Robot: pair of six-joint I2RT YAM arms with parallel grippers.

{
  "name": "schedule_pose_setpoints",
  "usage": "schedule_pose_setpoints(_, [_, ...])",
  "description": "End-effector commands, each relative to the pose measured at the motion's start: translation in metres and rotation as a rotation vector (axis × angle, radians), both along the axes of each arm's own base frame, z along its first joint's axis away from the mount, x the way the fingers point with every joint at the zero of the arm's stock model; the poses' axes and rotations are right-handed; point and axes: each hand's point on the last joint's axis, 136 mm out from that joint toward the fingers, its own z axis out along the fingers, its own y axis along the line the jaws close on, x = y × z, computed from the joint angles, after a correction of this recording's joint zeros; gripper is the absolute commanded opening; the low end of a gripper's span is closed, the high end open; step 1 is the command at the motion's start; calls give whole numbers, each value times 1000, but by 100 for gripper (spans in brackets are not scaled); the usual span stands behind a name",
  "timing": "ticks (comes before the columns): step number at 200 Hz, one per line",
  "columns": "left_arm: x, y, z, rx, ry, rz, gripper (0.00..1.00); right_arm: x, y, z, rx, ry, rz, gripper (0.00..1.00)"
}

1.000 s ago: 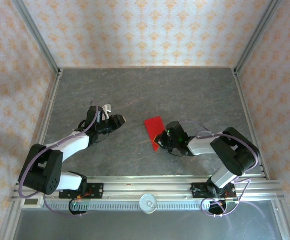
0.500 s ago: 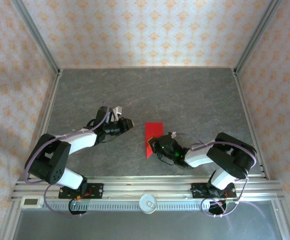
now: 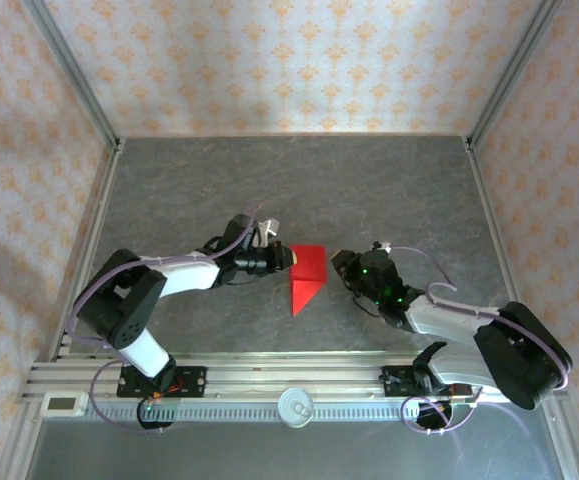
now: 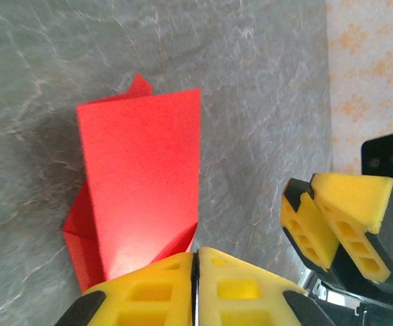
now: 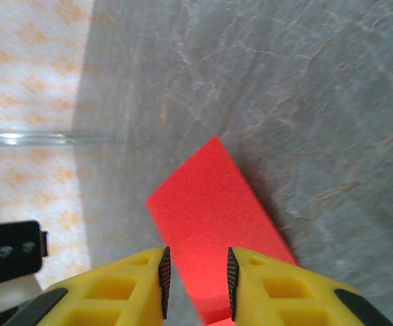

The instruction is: Fold a paper plane with a square sheet of paper (pick it up from the middle)

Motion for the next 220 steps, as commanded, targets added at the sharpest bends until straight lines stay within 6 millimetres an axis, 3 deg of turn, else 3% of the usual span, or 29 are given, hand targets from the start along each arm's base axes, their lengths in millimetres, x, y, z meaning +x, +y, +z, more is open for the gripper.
schedule_pose_setpoints(1, [11,-13,1,6,-34,-20,9,-11,8,-13,-114,29,179,35])
schedule_pose_setpoints(45, [22,-6,-36,114,11,17,5,-17,40,-21,-67,96,370,41])
schedule_pose_setpoints(106, [15,8,-67,135,69,24,5,-15,27,-40,-90,173,360,47])
schedule_pose_setpoints(178, [14,13,-67,92,71,-3,5,-5,52,-23,12,141,437,46])
schedule_pose_setpoints(220, [12,11,-69,83,74,-25,5,2,55,-30,4,166,446,45])
